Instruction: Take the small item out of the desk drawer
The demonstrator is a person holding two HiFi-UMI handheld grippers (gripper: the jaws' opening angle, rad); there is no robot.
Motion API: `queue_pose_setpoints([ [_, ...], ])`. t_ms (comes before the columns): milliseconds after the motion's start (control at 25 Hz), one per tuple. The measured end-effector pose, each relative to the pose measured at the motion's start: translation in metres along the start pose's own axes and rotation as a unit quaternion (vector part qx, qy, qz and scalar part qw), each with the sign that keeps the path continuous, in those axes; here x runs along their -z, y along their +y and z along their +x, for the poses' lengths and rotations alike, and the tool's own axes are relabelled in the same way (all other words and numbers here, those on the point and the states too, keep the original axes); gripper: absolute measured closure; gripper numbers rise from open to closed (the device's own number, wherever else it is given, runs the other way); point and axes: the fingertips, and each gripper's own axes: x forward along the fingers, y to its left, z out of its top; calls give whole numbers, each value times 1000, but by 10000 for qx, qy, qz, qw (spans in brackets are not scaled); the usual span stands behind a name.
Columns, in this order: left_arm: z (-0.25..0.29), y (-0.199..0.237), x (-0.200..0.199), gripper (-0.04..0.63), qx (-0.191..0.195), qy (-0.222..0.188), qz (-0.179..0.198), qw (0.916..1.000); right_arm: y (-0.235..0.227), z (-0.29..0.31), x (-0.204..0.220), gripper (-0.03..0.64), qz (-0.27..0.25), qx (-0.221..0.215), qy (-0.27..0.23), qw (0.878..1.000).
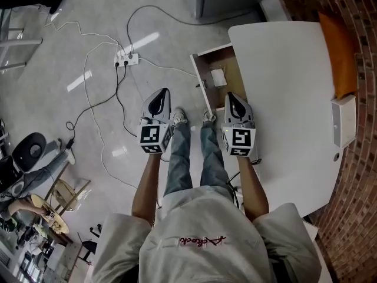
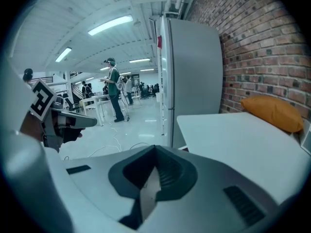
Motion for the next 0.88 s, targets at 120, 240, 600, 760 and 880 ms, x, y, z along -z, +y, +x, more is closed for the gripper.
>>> queue_pose_setpoints([
  [120, 4, 1, 21, 586, 21, 116, -67, 9999, 2, 5, 22, 604, 71, 6, 145, 9999],
  [240, 8, 2, 41, 586, 60, 248, -124, 9996, 4, 9, 45, 604, 125, 8, 325, 9994],
  [600, 18, -5, 93, 586, 213, 550, -311, 9978, 9, 11, 105, 604, 229, 15, 804, 9965],
  [760, 22, -13, 113, 586, 307, 662, -403, 9965, 11, 12, 129, 604, 265, 34, 1008, 9945],
  [880, 25, -15, 123, 586, 369, 727, -430, 9957, 13, 14, 140, 604, 263, 32, 1129, 9933],
])
